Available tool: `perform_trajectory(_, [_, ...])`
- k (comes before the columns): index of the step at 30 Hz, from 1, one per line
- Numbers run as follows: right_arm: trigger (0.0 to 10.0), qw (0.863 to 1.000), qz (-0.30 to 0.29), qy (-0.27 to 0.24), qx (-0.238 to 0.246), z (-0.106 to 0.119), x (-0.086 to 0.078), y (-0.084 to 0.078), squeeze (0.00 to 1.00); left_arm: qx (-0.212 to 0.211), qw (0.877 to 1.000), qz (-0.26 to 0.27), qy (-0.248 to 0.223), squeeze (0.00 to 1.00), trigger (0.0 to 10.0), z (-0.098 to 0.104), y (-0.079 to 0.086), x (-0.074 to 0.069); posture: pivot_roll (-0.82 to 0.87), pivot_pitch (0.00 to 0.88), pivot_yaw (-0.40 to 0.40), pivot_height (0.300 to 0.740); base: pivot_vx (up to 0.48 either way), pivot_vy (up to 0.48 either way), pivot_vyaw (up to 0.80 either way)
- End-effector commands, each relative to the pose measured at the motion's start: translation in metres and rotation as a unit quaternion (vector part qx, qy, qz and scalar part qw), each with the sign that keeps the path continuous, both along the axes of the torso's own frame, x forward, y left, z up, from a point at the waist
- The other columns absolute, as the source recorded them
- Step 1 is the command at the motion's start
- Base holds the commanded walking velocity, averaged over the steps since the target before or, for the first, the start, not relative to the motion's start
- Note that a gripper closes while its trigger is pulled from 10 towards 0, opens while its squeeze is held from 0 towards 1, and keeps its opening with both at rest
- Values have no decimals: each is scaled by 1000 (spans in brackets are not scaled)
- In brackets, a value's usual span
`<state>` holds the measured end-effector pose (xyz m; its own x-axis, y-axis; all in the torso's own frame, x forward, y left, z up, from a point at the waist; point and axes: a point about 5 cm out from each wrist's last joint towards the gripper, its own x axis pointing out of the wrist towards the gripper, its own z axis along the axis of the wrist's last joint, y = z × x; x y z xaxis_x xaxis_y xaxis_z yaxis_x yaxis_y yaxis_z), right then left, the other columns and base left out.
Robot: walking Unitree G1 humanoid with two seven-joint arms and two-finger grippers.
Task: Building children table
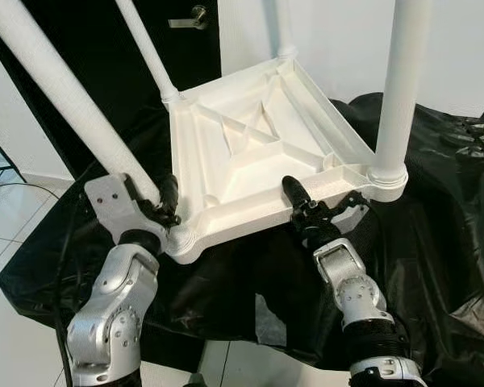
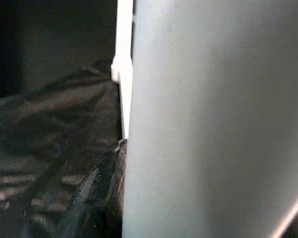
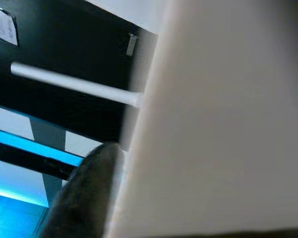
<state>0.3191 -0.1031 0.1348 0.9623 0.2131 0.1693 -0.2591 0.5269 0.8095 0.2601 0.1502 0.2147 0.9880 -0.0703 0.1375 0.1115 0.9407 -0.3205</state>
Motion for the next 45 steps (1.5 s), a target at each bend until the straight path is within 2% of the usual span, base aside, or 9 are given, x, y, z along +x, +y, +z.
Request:
perform_trajectory(1, [10000, 996, 5, -31, 87, 22, -7, 40, 1000, -12, 1000, -3, -20, 0, 10000, 8, -1, -1, 200, 37, -14, 740, 0, 0, 0])
perform_trajectory(6, [10000, 996, -10, -28, 80, 21, -12, 35, 1000, -14, 1000, 3, -23, 0, 10000, 11, 0, 1, 196, 37, -7, 740, 0, 0, 0])
perform_trajectory(7, [10000, 996, -13, -22, 84, 19, -15, 32, 635, -14, 1000, 5, -25, 0, 10000, 12, 0, 2, 195, 38, -5, 740, 0, 0, 0])
perform_trajectory(8, [10000, 996, -16, -15, 89, 17, -18, 30, 0, -14, 1000, 7, -26, 0, 10000, 14, 0, 2, 195, 39, -5, 740, 0, 0, 0])
perform_trajectory(23, [10000, 984, -13, 33, 173, 14, -52, 15, 0, 7, 999, 18, -33, 0, 10000, 22, 6, 8, 190, 61, 31, 740, 0, 0, 0])
perform_trajectory(28, [10000, 988, 21, 62, 142, 6, -55, 17, 0, 25, 999, 3, -39, 0, 10000, 26, -2, 10, 185, 68, 41, 740, 0, 0, 0])
perform_trajectory(31, [10000, 993, 51, 83, 67, -5, -51, 16, 0, 64, 996, -23, -54, 0, 10000, 30, -16, 9, 177, 78, 47, 740, 0, 0, 0])
perform_trajectory(35, [10000, 993, 55, 93, 56, -7, -46, 13, 0, 86, 994, -33, -58, 0, 10000, 28, -25, 7, 175, 81, 48, 740, 0, 0, 0])
perform_trajectory(45, [10000, 976, 129, 108, 141, -4, -65, 19, 0, 74, 995, -11, -67, 0, 10000, 35, -27, 13, 168, 87, 47, 740, 0, 0, 0])
